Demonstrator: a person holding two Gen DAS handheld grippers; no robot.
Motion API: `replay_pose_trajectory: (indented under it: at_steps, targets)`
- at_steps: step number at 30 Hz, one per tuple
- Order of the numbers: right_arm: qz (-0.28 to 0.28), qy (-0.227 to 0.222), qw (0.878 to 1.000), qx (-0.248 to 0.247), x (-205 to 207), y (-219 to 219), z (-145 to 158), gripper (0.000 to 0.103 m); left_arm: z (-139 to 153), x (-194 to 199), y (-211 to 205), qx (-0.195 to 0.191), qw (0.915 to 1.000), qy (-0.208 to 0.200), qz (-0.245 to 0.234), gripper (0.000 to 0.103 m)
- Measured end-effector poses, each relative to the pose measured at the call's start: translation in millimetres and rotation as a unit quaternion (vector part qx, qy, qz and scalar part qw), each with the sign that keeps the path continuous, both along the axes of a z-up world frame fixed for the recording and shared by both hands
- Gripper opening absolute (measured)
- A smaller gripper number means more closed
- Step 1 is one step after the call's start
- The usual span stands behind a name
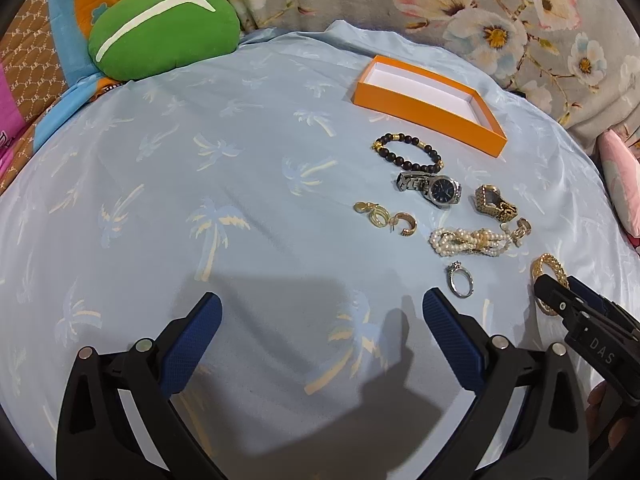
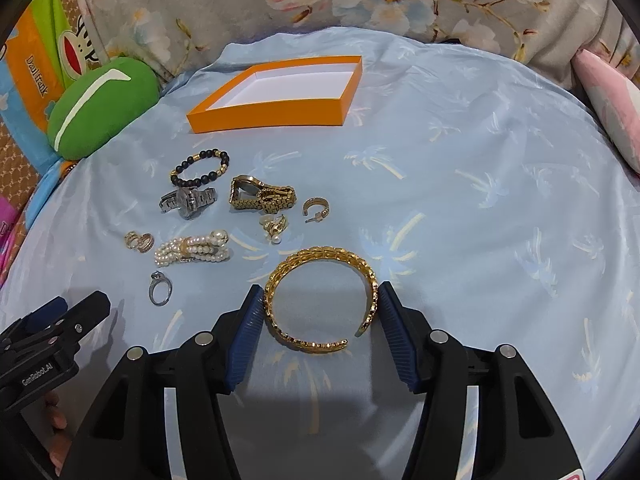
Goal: Organize jewelry
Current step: 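Lower the right tool onto the gold cuff bangle and close it, then grasp the pearl strand bracelet with the left tool while the right tool holds the bangle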
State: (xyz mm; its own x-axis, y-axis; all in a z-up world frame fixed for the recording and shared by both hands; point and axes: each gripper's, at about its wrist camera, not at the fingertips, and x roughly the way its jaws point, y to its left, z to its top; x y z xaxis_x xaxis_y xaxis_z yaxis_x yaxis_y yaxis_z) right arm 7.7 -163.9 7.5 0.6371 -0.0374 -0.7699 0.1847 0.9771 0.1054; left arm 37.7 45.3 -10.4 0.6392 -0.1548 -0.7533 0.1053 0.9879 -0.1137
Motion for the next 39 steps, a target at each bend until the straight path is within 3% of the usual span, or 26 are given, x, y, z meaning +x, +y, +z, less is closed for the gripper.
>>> replay_pose_trajectory:
  at_steps: [6,9,15,17,20,26,28,31,33,34,39]
  targets:
    - [-0.003,-0.002,1.0,0.007,-7,-3,1,0.057,9,-2,-16,0.023,0.9991,-0.028,-0.024,0.098]
    - [-0.006,-0.002,1.0,0.01,-12,-5,1,0.057,12,-1,-25,0.015,0.9985,-0.031,-0.042,0.098]
    - [-0.016,-0.003,1.0,0.013,-24,-13,1,0.057,32,11,-61,0.022,0.9911,-0.067,-0.113,0.097]
    - [-0.018,-0.003,1.0,0.013,-28,-16,1,0.057,33,18,-75,0.026,0.9862,-0.063,-0.151,0.09]
    - [-0.018,-0.004,1.0,0.016,-31,-18,1,0.057,25,32,-92,0.039,0.9766,-0.038,-0.208,0.066]
    - [-0.017,-0.005,1.0,0.02,-30,-20,1,0.057,4,40,-105,0.069,0.9572,-0.022,-0.28,0.057]
    - [-0.017,-0.005,1.0,0.02,-29,-20,1,0.057,3,41,-104,0.068,0.9555,-0.026,-0.286,0.055]
    - [-0.017,-0.005,1.0,0.02,-29,-19,1,0.057,3,43,-104,0.063,0.9548,-0.027,-0.289,0.043]
    - [-0.017,-0.005,1.0,0.02,-29,-19,1,0.057,4,43,-103,0.055,0.9543,-0.028,-0.292,0.025]
    - [-0.017,-0.005,1.0,0.02,-29,-19,1,0.057,5,43,-102,0.049,0.955,-0.026,-0.291,0.021]
    - [-0.017,-0.005,1.0,0.02,-29,-19,1,0.057,7,35,-100,0.029,0.9553,-0.026,-0.293,0.017]
